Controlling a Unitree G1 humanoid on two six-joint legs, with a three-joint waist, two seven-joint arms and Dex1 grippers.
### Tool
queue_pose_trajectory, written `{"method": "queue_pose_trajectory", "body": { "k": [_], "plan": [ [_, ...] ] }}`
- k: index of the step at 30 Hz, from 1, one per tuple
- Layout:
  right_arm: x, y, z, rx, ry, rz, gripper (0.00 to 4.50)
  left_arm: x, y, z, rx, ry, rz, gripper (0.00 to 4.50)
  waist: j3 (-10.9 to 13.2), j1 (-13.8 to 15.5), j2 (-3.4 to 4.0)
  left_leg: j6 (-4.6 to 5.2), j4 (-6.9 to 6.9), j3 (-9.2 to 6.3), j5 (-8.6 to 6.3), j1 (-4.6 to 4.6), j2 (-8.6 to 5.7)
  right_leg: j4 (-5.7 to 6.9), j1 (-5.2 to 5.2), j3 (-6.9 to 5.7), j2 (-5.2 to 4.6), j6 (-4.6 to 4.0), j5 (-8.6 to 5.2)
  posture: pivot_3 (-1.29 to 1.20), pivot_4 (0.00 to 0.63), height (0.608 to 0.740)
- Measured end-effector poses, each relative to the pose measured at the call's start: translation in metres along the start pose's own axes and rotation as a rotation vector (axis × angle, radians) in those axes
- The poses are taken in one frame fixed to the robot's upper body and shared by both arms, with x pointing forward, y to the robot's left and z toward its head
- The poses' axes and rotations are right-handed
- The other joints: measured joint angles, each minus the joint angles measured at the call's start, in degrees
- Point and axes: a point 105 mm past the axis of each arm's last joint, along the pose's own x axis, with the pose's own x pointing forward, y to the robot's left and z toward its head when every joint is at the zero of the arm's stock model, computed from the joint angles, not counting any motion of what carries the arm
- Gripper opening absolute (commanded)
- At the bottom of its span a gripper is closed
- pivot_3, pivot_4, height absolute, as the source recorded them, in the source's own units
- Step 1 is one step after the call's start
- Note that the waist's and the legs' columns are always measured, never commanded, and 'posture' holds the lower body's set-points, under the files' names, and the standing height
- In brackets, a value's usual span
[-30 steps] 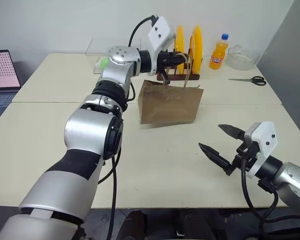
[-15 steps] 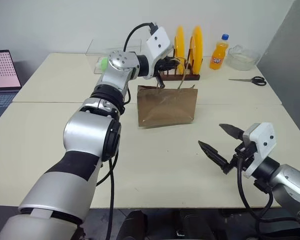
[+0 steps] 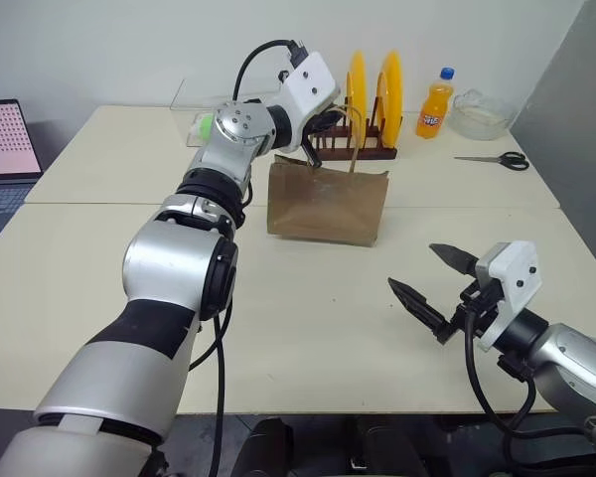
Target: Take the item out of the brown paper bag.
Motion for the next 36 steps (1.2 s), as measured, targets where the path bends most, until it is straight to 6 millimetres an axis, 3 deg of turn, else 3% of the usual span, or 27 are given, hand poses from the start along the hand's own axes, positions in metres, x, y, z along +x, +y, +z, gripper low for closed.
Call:
{"method": "queue_pose_trajectory", "body": {
  "k": [2,5,16,25,28,32,34,36],
  "plan": [
    [0.000,0.001,0.000,0.001,0.001,0.003,4.50,0.000,-0.001,-0.001,0.009,0.006,-0.010,0.03,0.00,0.00,0.00,0.00,0.00,0.01,0.00,0.00,0.00,0.00,0.00,0.00,0.00,0.00,0.00,0.00,0.150,0.740],
    [0.001,0.002,0.000,0.000,-0.001,0.007,4.50,0.000,-0.003,-0.002,0.015,0.014,-0.031,0.58,0.00,0.00,0.00,0.00,0.00,0.02,0.00,0.01,0.00,0.01,0.00,0.01,0.00,0.00,0.00,0.00,0.150,0.740],
    [0.004,0.004,0.002,-0.019,-0.006,0.022,4.50,-0.017,0.003,-0.014,0.033,0.059,-0.085,3.76,0.00,-0.10,0.00,0.00,0.00,0.12,0.00,0.09,0.00,0.07,0.00,0.10,0.00,0.00,0.00,0.00,0.150,0.740],
    [0.012,0.013,0.007,-0.089,-0.004,0.116,4.50,-0.054,-0.002,-0.055,-0.016,0.126,-0.209,3.76,0.00,-0.25,0.00,0.00,0.01,0.13,0.00,0.14,0.02,0.10,0.02,0.10,0.02,-0.01,0.00,0.00,0.150,0.740],
    [0.020,0.012,0.011,-0.097,-0.023,0.169,4.50,-0.069,0.003,-0.056,-0.058,0.067,-0.219,3.76,0.00,-0.35,0.00,0.01,0.04,0.15,0.00,0.14,0.02,0.10,0.03,0.12,0.02,-0.02,0.01,0.00,0.150,0.740],
    [0.039,-0.010,0.020,-0.129,-0.045,0.162,4.50,-0.092,0.005,-0.052,-0.096,-0.023,-0.254,3.76,-0.01,-1.04,0.01,0.01,0.03,0.18,0.00,0.30,0.06,0.16,0.09,0.17,0.01,-0.28,0.15,0.00,0.150,0.740],
    [0.056,-0.023,0.030,-0.169,-0.063,0.166,3.96,-0.121,-0.003,-0.057,-0.124,-0.050,-0.255,3.78,-0.03,-2.11,0.12,-0.01,-0.08,0.25,0.00,0.52,0.08,0.19,0.14,0.40,0.02,-0.33,0.15,0.00,0.150,0.740],
    [0.066,-0.037,0.037,-0.204,-0.066,0.139,3.26,-0.137,-0.023,-0.062,-0.191,-0.042,-0.275,3.78,-0.04,-2.35,0.12,-0.02,-0.07,0.12,0.01,0.49,0.10,0.19,0.14,0.32,0.04,-0.36,0.15,0.00,0.150,0.740]
  ]
}}
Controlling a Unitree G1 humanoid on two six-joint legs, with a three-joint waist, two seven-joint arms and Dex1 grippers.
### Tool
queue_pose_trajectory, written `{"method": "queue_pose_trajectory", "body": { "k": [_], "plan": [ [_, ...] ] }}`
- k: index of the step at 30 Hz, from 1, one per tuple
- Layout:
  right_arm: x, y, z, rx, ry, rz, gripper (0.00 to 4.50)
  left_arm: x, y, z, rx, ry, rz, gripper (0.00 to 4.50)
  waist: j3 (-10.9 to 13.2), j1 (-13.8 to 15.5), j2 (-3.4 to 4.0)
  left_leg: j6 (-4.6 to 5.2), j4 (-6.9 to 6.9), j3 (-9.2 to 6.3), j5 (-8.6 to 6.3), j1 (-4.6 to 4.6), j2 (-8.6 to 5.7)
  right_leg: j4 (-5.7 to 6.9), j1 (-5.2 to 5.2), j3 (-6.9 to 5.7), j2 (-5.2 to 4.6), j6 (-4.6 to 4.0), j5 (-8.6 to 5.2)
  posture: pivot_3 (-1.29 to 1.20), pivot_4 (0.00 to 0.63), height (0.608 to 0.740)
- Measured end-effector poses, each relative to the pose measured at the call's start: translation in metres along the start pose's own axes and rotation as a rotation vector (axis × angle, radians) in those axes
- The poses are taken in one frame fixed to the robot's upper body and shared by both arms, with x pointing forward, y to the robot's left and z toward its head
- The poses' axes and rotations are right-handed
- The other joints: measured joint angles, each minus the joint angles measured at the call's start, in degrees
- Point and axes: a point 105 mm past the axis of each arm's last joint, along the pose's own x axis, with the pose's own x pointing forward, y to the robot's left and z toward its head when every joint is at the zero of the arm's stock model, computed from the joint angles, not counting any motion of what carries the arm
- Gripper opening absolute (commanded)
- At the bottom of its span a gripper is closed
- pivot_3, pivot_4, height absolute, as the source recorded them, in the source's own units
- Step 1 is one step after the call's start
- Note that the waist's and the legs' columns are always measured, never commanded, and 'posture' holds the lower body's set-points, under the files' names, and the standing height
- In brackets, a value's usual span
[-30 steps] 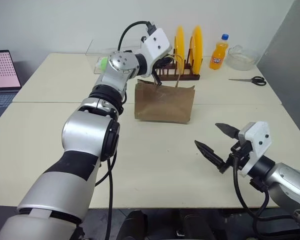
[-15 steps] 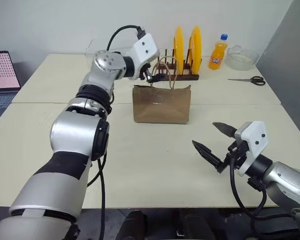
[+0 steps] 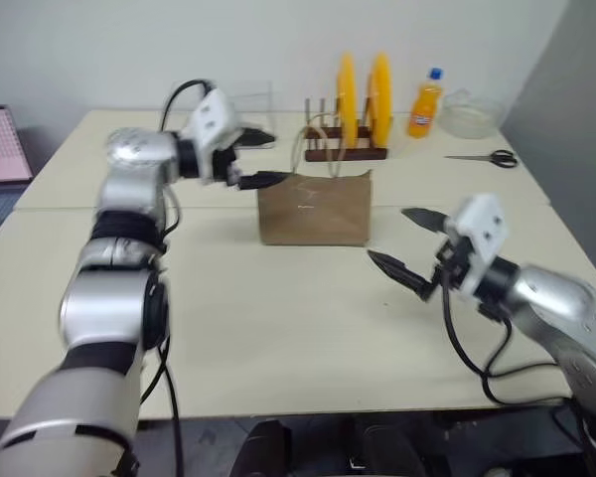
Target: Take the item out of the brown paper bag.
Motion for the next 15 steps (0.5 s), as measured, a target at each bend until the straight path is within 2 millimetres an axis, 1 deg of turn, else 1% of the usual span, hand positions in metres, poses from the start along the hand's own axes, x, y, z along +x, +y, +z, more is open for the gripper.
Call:
{"method": "queue_pose_trajectory", "body": {
  "k": [1,2,3,4,5,7,8,9,10,12,13,15],
  "plan": [
    [0.009,-0.007,0.002,-0.022,0.001,0.006,2.95,-0.010,-0.017,-0.003,-0.044,-0.006,0.013,3.78,0.00,-0.46,0.01,-0.01,0.00,0.01,0.00,0.02,0.02,0.01,-0.03,0.05,0.01,-0.01,0.00,0.00,0.150,0.740],
    [0.013,-0.015,0.003,-0.038,0.004,-0.001,2.60,-0.012,-0.029,-0.004,-0.080,-0.008,0.009,3.78,0.00,-0.28,0.01,-0.01,0.00,-0.03,0.00,0.00,0.02,0.01,-0.01,-0.01,0.00,-0.04,-0.01,0.00,0.150,0.740],
    [0.023,-0.023,0.005,-0.060,0.009,0.004,2.22,-0.018,-0.045,0.000,-0.116,-0.016,0.032,3.78,0.01,-0.28,-0.01,-0.01,0.00,-0.03,0.00,-0.02,0.04,0.00,-0.06,-0.01,0.00,-0.04,-0.01,0.00,0.150,0.740],
    [0.027,-0.028,0.005,-0.075,0.012,0.002,1.87,-0.019,-0.054,0.002,-0.138,-0.018,0.038,3.78,0.01,-0.08,-0.01,-0.01,0.00,-0.05,0.00,-0.02,0.04,0.01,-0.03,-0.04,0.00,-0.05,-0.02,0.00,0.150,0.740],
    [0.035,-0.033,0.006,-0.089,0.014,0.007,1.57,-0.023,-0.062,0.010,-0.152,-0.030,0.067,3.78,0.01,0.28,-0.01,0.00,0.00,-0.05,-0.01,-0.01,0.04,0.00,-0.01,-0.05,0.00,-0.05,-0.01,0.00,0.150,0.740],
    [0.049,-0.041,0.009,-0.120,0.015,0.017,0.82,-0.027,-0.072,0.022,-0.159,-0.058,0.129,3.78,0.01,0.89,-0.01,0.00,0.02,-0.03,-0.01,0.05,0.00,-0.02,0.08,-0.03,-0.02,-0.05,-0.02,0.00,0.150,0.740],
    [0.057,-0.044,0.011,-0.135,0.015,0.023,0.54,-0.029,-0.077,0.027,-0.162,-0.068,0.157,3.78,0.00,1.04,0.00,0.00,0.04,-0.01,-0.01,0.08,-0.03,-0.03,0.11,-0.02,-0.04,-0.04,-0.01,0.00,0.150,0.740],
    [0.065,-0.049,0.014,-0.152,0.012,0.028,0.09,-0.029,-0.084,0.030,-0.175,-0.079,0.183,3.78,0.00,1.13,-0.01,0.00,0.05,0.00,-0.01,0.10,-0.05,-0.04,0.15,-0.02,-0.06,-0.04,-0.01,0.00,0.150,0.740],
    [0.071,-0.053,0.017,-0.176,0.012,0.025,0.04,-0.028,-0.091,0.031,-0.194,-0.085,0.195,3.78,0.00,1.34,-0.01,0.00,0.07,-0.01,0.00,0.10,-0.06,-0.04,0.16,-0.03,-0.07,-0.05,-0.01,0.00,0.150,0.740],
    [0.096,-0.063,0.024,-0.244,0.024,0.035,0.04,-0.032,-0.108,0.025,-0.247,-0.069,0.250,3.78,0.00,0.87,-0.02,0.00,0.05,0.10,0.00,0.14,-0.07,-0.02,0.13,0.07,-0.07,-0.05,-0.01,0.00,0.150,0.740],
    [0.103,-0.072,0.025,-0.280,0.046,0.020,0.04,-0.031,-0.119,0.024,-0.274,-0.066,0.247,3.78,0.00,0.83,-0.02,-0.01,0.03,0.10,0.00,0.13,-0.06,-0.02,0.11,0.07,-0.06,-0.07,0.00,0.00,0.150,0.740],
    [0.117,-0.082,0.025,-0.327,0.082,0.014,0.04,-0.033,-0.131,0.021,-0.305,-0.049,0.263,3.78,-0.01,0.80,-0.03,-0.02,-0.03,0.07,0.01,0.17,-0.01,-0.01,0.10,0.02,-0.03,-0.12,0.01,0.00,0.150,0.740]
  ]
}}
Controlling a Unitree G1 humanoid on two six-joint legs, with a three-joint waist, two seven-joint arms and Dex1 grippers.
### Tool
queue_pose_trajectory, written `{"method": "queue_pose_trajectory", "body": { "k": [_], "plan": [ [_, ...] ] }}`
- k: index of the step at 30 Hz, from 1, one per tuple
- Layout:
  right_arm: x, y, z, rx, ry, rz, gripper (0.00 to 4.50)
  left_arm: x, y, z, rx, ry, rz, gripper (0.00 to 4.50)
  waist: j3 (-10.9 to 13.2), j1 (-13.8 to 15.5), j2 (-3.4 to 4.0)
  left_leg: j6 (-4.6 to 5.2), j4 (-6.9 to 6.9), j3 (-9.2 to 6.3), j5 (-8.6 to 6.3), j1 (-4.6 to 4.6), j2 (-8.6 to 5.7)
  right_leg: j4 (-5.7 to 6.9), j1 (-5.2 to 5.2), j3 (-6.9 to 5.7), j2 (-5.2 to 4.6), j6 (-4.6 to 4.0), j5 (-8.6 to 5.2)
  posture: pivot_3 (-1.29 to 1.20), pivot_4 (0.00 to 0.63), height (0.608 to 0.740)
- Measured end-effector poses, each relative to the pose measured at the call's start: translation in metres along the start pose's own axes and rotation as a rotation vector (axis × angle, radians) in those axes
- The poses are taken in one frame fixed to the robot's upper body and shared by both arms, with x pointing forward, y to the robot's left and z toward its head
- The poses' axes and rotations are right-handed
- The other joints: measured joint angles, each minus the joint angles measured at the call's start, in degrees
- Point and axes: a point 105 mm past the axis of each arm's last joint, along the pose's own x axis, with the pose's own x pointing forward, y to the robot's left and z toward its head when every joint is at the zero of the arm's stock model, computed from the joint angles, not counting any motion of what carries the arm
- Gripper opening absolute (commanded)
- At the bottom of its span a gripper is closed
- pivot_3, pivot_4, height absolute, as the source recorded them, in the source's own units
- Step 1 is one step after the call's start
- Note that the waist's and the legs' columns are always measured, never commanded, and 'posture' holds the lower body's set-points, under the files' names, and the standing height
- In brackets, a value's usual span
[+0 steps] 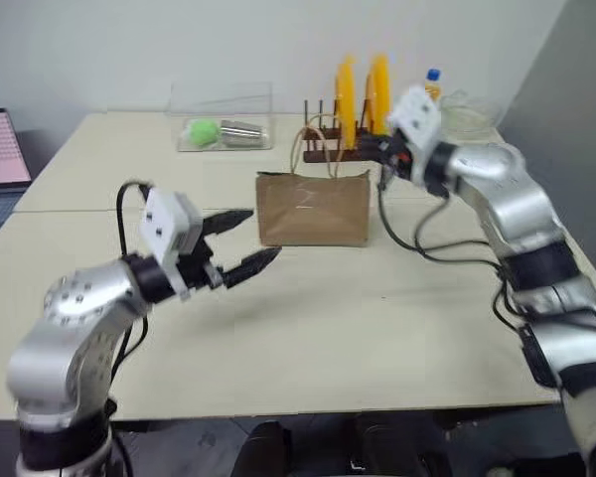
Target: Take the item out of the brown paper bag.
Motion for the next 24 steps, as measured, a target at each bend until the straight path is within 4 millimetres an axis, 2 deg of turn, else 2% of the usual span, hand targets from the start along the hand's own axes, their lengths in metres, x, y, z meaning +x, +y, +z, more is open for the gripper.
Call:
{"method": "queue_pose_trajectory", "body": {
  "k": [5,13,21,24],
  "plan": [
    [0.030,0.004,-0.021,-0.114,0.155,0.033,0.04,-0.005,-0.006,0.009,-0.022,-0.049,0.026,3.78,0.00,0.14,0.01,-0.03,-0.02,0.00,0.01,-0.03,-0.02,-0.02,0.00,0.00,-0.01,-0.14,0.02,0.00,0.150,0.740],
    [0.036,0.023,-0.056,-0.336,0.350,0.122,0.04,-0.004,-0.009,0.012,-0.043,-0.082,0.024,3.78,0.02,0.12,0.04,-0.10,-0.04,-0.01,0.05,-0.05,-0.04,-0.04,-0.04,-0.01,-0.03,-0.15,0.02,0.00,0.150,0.740],
    [0.034,0.053,-0.051,-0.403,0.283,0.366,0.04,-0.009,-0.017,0.004,-0.021,-0.051,-0.018,3.78,0.05,0.01,0.09,-0.04,-0.07,-0.04,0.01,-0.03,-0.03,-0.04,-0.03,-0.02,0.00,-0.15,0.01,0.00,0.150,0.740],
    [0.029,0.067,-0.040,-0.418,0.200,0.487,0.04,-0.010,-0.021,0.004,0.004,-0.059,-0.044,3.78,0.05,0.02,0.10,-0.04,-0.06,-0.05,0.01,-0.03,-0.03,-0.05,-0.01,-0.03,-0.01,-0.15,0.01,0.00,0.150,0.740]
  ]
}}
